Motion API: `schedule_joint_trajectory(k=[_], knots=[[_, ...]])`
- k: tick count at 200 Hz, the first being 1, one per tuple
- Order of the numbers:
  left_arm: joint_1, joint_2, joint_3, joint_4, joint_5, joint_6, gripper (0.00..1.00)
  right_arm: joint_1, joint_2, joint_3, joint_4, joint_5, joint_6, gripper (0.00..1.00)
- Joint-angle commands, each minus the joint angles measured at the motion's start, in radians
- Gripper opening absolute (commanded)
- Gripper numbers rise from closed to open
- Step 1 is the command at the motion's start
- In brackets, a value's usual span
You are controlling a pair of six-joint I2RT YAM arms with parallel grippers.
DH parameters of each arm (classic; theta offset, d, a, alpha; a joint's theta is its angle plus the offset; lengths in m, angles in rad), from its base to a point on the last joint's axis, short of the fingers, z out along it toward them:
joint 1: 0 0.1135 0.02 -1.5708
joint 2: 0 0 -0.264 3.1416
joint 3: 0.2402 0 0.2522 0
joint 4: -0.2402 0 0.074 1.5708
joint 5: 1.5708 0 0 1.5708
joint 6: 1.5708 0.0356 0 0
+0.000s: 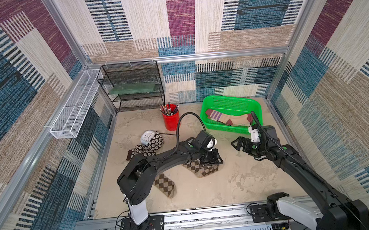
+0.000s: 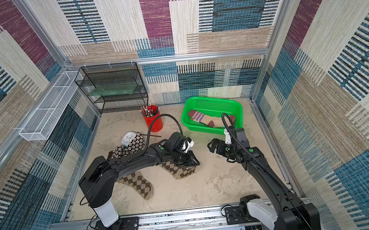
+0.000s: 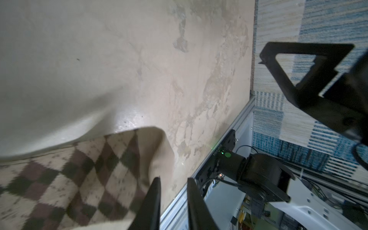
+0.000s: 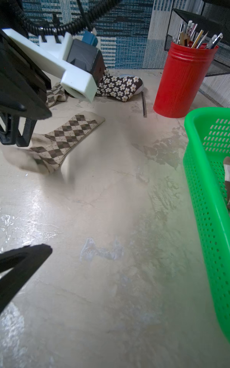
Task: Place the socks together as a pair
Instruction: Place the sock at the center of the board.
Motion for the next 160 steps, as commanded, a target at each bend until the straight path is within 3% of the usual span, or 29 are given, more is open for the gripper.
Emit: schedule_joint_trajectory(k=[1, 14, 26, 63, 76, 91, 119, 134, 160], knots=[[0.002, -0.009, -0.002, 0.093, 0.126, -0.017, 0.38, -0.019, -0.017, -0.014, -0.015, -0.023, -0.015, 1.00], [0.001, -0.008, 0.005, 0.087, 0.159, -0.008, 0.48, -0.022, -0.017, -0.018, -0.014, -0.027, -0.015, 0.99], [0.004, -0.016, 0.021, 0.038, 0.148, 0.009, 0.51, -0.024, -0.013, -0.016, -0.015, -0.038, -0.015, 1.00], [0.085, -0.178, -0.006, -0.104, -0.076, 0.018, 0.63, 0.022, -0.020, -0.056, 0.004, -0.144, 0.027, 0.92], [0.126, -0.244, 0.004, -0.213, -0.160, 0.056, 0.68, 0.083, -0.009, -0.083, -0.001, -0.143, 0.061, 0.83], [0.169, -0.319, 0.005, -0.343, -0.271, 0.095, 0.73, 0.164, 0.004, -0.125, 0.026, -0.138, 0.113, 0.62], [0.269, -0.456, -0.075, -0.423, -0.292, 0.102, 0.78, 0.301, 0.055, -0.169, 0.144, -0.131, 0.196, 0.25], [0.318, -0.516, -0.111, -0.475, -0.298, 0.109, 0.81, 0.347, 0.127, -0.155, 0.162, -0.119, 0.188, 0.14], [0.343, -0.581, -0.145, -0.575, -0.355, 0.153, 0.81, 0.385, 0.266, -0.136, 0.139, -0.074, 0.148, 0.05]])
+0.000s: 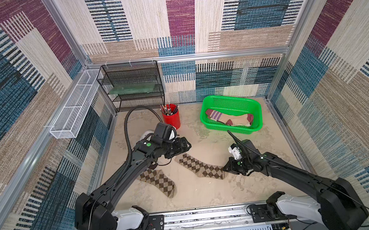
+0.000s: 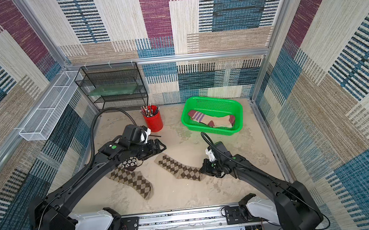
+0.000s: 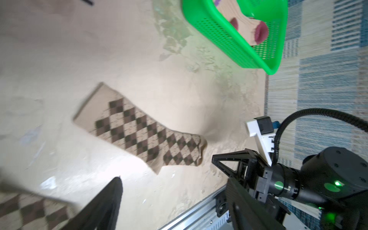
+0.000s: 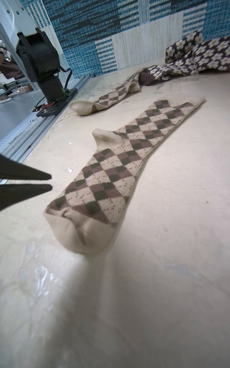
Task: Place the socks together as a pair
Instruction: Place the sock at the center of the board.
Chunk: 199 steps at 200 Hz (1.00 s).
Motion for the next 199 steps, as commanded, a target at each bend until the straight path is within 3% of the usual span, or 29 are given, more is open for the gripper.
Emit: schedule_joint_trajectory(k=[1, 48, 97, 141, 153, 179, 199], knots=[[0.012, -0.042, -0.020, -0.145, -0.064, 0.071, 0.81, 0.020, 0.088, 0.012, 0.033, 0.050, -0.007, 0.05], [0.012, -0.068, -0.095, -0.258, -0.037, 0.064, 0.80, 0.002, 0.204, 0.049, -0.080, 0.152, -0.051, 0.03], [-0.012, -0.053, -0.207, -0.265, 0.006, 0.036, 0.76, -0.124, 0.240, 0.115, -0.132, 0.331, -0.121, 0.07], [-0.076, 0.046, -0.206, -0.293, 0.035, 0.078, 0.69, -0.180, 0.285, 0.252, -0.136, 0.337, -0.208, 0.11], [-0.092, 0.061, -0.206, -0.307, 0.043, 0.082, 0.65, -0.177, 0.271, 0.272, -0.137, 0.315, -0.220, 0.17], [-0.116, 0.087, -0.217, -0.356, 0.046, 0.093, 0.64, -0.175, 0.190, 0.273, -0.140, 0.267, -0.228, 0.39], [-0.128, 0.072, -0.227, -0.382, 0.025, 0.083, 0.64, -0.169, 0.121, 0.262, -0.138, 0.234, -0.237, 0.64]])
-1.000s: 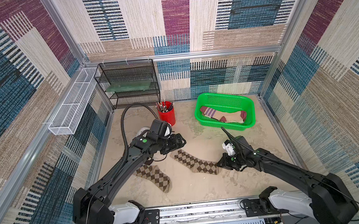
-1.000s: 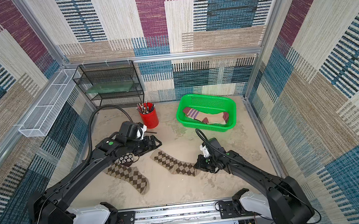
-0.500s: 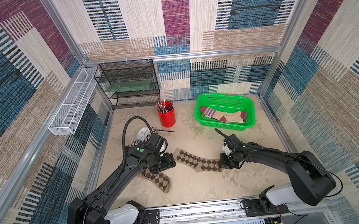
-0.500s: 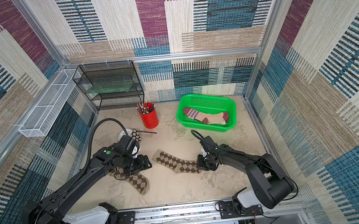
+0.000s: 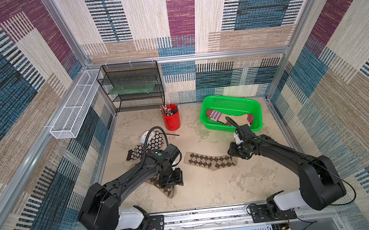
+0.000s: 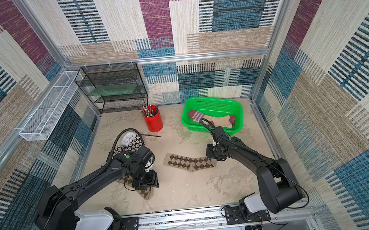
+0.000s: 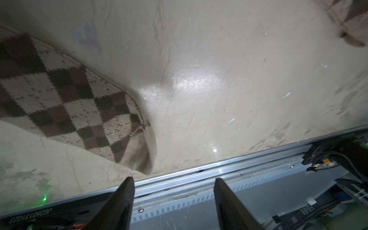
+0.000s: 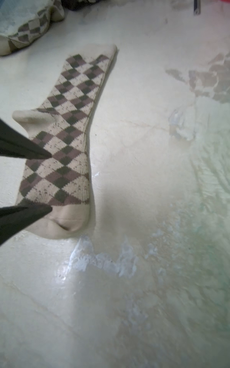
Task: Place the socks together as a pair
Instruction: Place the sock at the center of the board, then move the sock to the center of the board.
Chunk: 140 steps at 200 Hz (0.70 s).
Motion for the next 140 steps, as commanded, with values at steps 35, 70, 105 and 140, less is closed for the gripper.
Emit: schedule_joint_trajectory(k=[35, 70, 105, 140], knots=[[-0.021, -0.006, -0.040, -0.072, -0.033, 0.000, 0.59, 0.005, -0.138, -0.029, 0.009, -0.081, -0.050, 0.84], [-0.029, 0.102, -0.056, 0.007, -0.025, 0.032, 0.42, 0.007, -0.154, -0.021, 0.023, -0.095, -0.042, 0.85], [-0.039, 0.231, 0.003, 0.055, -0.003, 0.078, 0.19, 0.008, -0.163, 0.003, 0.022, -0.100, -0.042, 0.85], [-0.101, 0.326, 0.128, 0.085, 0.059, 0.082, 0.12, 0.010, -0.183, -0.018, 0.024, -0.096, -0.038, 0.85]])
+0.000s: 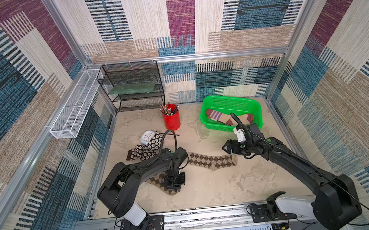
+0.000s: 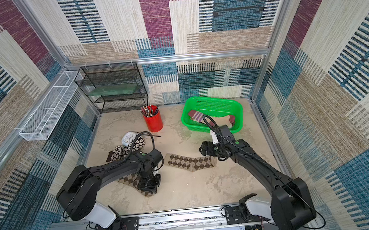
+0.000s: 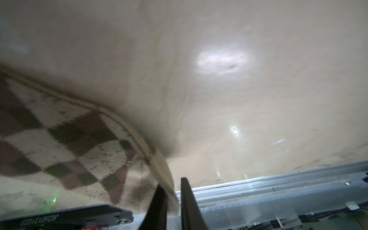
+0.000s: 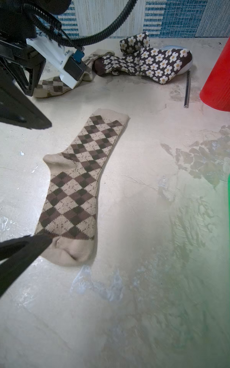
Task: Place the socks together as a pair
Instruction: Move the sock to the center of the board.
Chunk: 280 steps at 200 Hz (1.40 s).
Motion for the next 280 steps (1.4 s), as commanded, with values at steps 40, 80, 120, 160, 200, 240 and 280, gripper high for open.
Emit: schedule_joint_trajectory(k=[40, 80, 120, 160, 200, 240, 280], knots=[[-0.084, 0.191, 0.252, 0.088, 0.165, 0.007, 0.10, -0.008, -0.059, -0.061, 0.024, 0.008, 0.020, 0.85], [-0.099, 0.309, 0.395, 0.146, 0.277, -0.033, 0.16, -0.021, -0.103, -0.077, 0.018, 0.013, 0.033, 0.86], [-0.091, 0.158, 0.342, 0.060, 0.174, 0.017, 0.65, -0.019, -0.162, -0.108, 0.016, -0.007, 0.034, 0.88], [-0.068, -0.161, 0.152, -0.029, -0.042, 0.023, 0.78, -0.022, -0.220, -0.153, 0.024, -0.023, 0.040, 0.89], [-0.011, -0.297, 0.048, -0.195, -0.293, 0.032, 0.77, -0.025, -0.168, -0.129, 0.044, -0.054, 0.017, 0.89], [0.012, -0.281, -0.004, -0.258, -0.477, -0.022, 0.68, -0.025, -0.103, -0.064, 0.041, -0.076, -0.031, 0.89], [0.026, -0.120, 0.014, -0.302, -0.530, -0.055, 0.64, -0.028, -0.099, -0.049, 0.031, -0.094, -0.058, 0.89]])
